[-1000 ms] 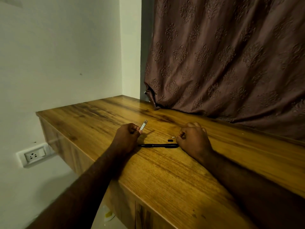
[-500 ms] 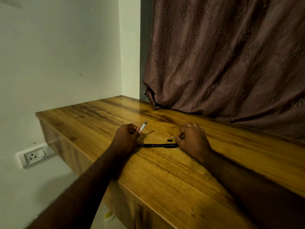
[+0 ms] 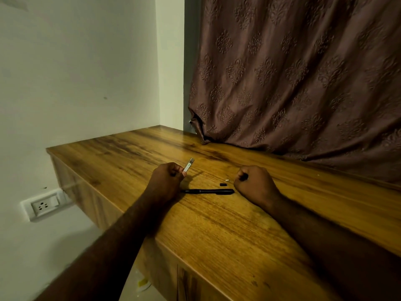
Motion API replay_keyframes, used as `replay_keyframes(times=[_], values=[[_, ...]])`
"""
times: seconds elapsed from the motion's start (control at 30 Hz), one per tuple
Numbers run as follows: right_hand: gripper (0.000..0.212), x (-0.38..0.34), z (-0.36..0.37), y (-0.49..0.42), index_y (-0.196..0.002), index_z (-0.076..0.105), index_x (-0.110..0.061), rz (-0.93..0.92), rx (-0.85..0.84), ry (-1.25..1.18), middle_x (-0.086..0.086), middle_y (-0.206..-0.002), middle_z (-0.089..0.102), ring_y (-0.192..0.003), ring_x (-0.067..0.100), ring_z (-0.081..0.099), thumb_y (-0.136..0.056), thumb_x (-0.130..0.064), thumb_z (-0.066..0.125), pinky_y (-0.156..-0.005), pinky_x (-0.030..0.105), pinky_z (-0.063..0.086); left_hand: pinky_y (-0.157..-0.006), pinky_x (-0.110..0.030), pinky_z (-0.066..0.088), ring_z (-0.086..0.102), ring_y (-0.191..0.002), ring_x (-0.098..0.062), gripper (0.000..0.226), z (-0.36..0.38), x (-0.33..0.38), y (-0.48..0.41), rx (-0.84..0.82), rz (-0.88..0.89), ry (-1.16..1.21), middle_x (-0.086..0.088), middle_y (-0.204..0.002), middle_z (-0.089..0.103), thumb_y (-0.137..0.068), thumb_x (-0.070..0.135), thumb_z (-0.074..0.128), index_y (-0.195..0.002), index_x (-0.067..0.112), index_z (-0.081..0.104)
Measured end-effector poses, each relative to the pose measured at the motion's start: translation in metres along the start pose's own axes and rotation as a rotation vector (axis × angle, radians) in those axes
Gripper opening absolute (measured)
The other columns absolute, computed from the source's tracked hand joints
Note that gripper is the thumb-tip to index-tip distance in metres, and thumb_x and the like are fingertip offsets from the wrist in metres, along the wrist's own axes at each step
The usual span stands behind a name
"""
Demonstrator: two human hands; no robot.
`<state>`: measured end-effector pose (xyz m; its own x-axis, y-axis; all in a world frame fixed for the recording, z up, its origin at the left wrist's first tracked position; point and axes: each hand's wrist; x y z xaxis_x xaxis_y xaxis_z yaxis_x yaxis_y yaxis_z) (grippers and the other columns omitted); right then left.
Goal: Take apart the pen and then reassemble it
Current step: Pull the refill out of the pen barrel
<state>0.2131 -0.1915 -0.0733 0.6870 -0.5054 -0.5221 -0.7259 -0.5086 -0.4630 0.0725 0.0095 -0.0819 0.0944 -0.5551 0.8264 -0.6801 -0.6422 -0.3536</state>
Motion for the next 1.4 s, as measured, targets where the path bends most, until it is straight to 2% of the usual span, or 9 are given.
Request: replay_keyframes(times=[0.1,0.2,0.4,0.53,0.7,0.8,1.0,1.17,1.4], values=[[0.008,0.002,0.001,-0.002,-0.070,0.069,-0.015,0.005,-0.021,-0.013,-0.003,-0.072,0.070,-0.070,0.013,0.064,-0.075,-0.013,0.064,-0.064,0.025,0.051,-0.056,-0.023,0.039,0.054,-0.063,-0.007,0.015,-0.001,0.003,0.001,-0.006,0.005,-0.012,0.006,-0.067,0.061,-0.087,0.018,0.065,-0.074,0.024,0.061],[0.011,0.003,-0.001,-0.004,-0.073,0.068,-0.018,0.042,0.012,-0.123,-0.012,-0.065,0.060,-0.060,0.001,0.054,-0.079,-0.009,0.068,-0.054,0.016,0.039,-0.055,-0.021,0.037,0.053,-0.062,-0.005,0.015,-0.001,0.004,0.002,-0.005,0.018,-0.023,0.009,-0.066,0.059,-0.087,0.017,0.065,-0.074,0.023,0.060],[0.017,-0.009,-0.009,-0.004,-0.083,0.062,-0.017,0.145,0.099,-0.606,0.004,-0.070,0.061,-0.056,0.015,0.057,-0.086,0.000,0.062,-0.053,0.030,0.051,-0.052,-0.021,0.037,0.050,-0.056,-0.004,0.013,-0.001,0.004,0.003,-0.034,0.081,0.001,0.010,-0.061,0.057,-0.088,0.015,0.063,-0.078,0.023,0.063],[0.020,-0.028,-0.003,0.000,-0.085,0.067,-0.021,0.100,0.008,-0.686,0.001,-0.072,0.066,-0.061,0.013,0.061,-0.087,-0.002,0.062,-0.064,0.037,0.053,-0.052,-0.017,0.035,0.047,-0.055,-0.002,0.008,0.001,0.002,0.002,-0.084,0.137,0.009,0.011,-0.060,0.055,-0.089,0.014,0.062,-0.085,0.019,0.067],[0.018,-0.053,0.004,0.009,-0.093,0.068,-0.016,0.067,-0.063,-0.765,0.008,-0.080,0.072,-0.070,0.013,0.068,-0.089,0.000,0.059,-0.068,0.031,0.055,-0.054,-0.015,0.036,0.050,-0.054,0.003,0.011,0.004,0.001,0.000,-0.140,0.157,0.035,0.012,-0.063,0.060,-0.088,0.014,0.063,-0.086,0.023,0.069],[0.017,-0.059,0.007,0.012,-0.096,0.067,-0.013,0.071,-0.092,-0.783,0.012,-0.084,0.073,-0.072,0.014,0.070,-0.088,0.000,0.060,-0.069,0.031,0.053,-0.052,-0.011,0.038,0.053,-0.050,0.005,0.011,0.004,0.003,0.001,-0.177,0.142,0.103,0.008,-0.063,0.063,-0.089,0.010,0.062,-0.088,0.017,0.070],[0.016,-0.061,0.012,0.013,-0.100,0.066,-0.003,0.048,-0.079,-0.783,0.014,-0.084,0.070,-0.068,0.014,0.065,-0.087,0.005,0.059,-0.056,0.013,0.050,-0.060,-0.014,0.044,0.057,-0.060,0.004,0.021,0.003,0.003,0.001,-0.202,0.172,0.101,0.007,-0.072,0.068,-0.087,0.012,0.064,-0.079,0.031,0.069],[0.018,-0.061,0.015,0.012,-0.100,0.067,-0.002,0.038,-0.094,-0.724,0.019,-0.088,0.071,-0.067,0.012,0.066,-0.087,0.006,0.057,-0.055,0.013,0.049,-0.057,-0.007,0.043,0.057,-0.058,0.009,0.015,0.002,0.006,0.004,-0.224,0.188,0.126,0.007,-0.071,0.066,-0.087,0.006,0.063,-0.085,0.020,0.070],[0.018,-0.062,0.012,0.013,-0.101,0.069,0.000,0.001,-0.092,-0.646,0.014,-0.089,0.071,-0.069,0.013,0.067,-0.087,0.004,0.059,-0.056,0.012,0.050,-0.062,-0.008,0.044,0.059,-0.063,0.007,0.020,0.000,0.006,0.003,-0.248,0.194,0.115,0.007,-0.076,0.069,-0.087,0.007,0.064,-0.082,0.026,0.070]])
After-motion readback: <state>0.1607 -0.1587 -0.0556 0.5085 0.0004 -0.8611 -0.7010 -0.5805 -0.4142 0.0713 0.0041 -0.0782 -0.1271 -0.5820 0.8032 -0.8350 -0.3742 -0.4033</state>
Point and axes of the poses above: each hand's wrist, its own y-axis away from the middle knuckle, its own z-axis out of the palm, x = y × z
